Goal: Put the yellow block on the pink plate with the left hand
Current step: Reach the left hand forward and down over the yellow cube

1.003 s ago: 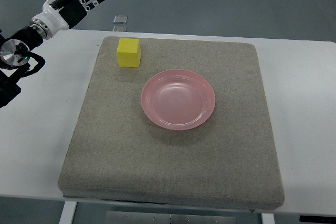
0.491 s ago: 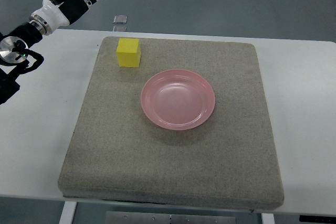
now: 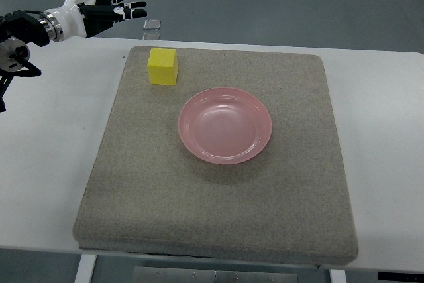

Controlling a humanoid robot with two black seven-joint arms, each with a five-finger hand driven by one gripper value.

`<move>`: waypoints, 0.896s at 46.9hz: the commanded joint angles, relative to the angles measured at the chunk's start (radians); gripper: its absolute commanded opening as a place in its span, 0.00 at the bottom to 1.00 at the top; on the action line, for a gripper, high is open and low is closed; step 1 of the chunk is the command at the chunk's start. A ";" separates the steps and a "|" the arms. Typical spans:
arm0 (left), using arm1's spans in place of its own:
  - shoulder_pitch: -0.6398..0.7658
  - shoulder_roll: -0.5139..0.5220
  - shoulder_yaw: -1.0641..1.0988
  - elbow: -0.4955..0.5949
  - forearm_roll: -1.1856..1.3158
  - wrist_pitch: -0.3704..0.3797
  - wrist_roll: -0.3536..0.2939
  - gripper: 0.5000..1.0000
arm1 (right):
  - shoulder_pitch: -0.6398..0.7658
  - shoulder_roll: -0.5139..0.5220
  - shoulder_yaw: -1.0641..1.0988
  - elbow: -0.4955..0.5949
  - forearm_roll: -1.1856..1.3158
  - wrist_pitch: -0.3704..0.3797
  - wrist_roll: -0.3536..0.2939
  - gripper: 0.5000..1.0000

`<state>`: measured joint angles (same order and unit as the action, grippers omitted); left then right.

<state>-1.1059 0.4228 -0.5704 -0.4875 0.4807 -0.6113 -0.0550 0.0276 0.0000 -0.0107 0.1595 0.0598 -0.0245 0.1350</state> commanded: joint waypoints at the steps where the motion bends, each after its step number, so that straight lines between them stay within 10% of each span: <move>1: -0.012 0.001 0.001 0.001 0.088 0.000 -0.005 0.99 | 0.000 0.000 0.000 0.000 0.000 0.000 0.000 0.85; 42: -0.126 -0.150 0.379 -0.019 0.671 0.274 -0.052 0.95 | 0.000 0.000 0.000 0.000 0.000 0.000 0.000 0.85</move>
<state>-1.2312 0.2887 -0.2139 -0.5176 1.1276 -0.3489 -0.1076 0.0276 0.0000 -0.0110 0.1595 0.0597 -0.0245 0.1350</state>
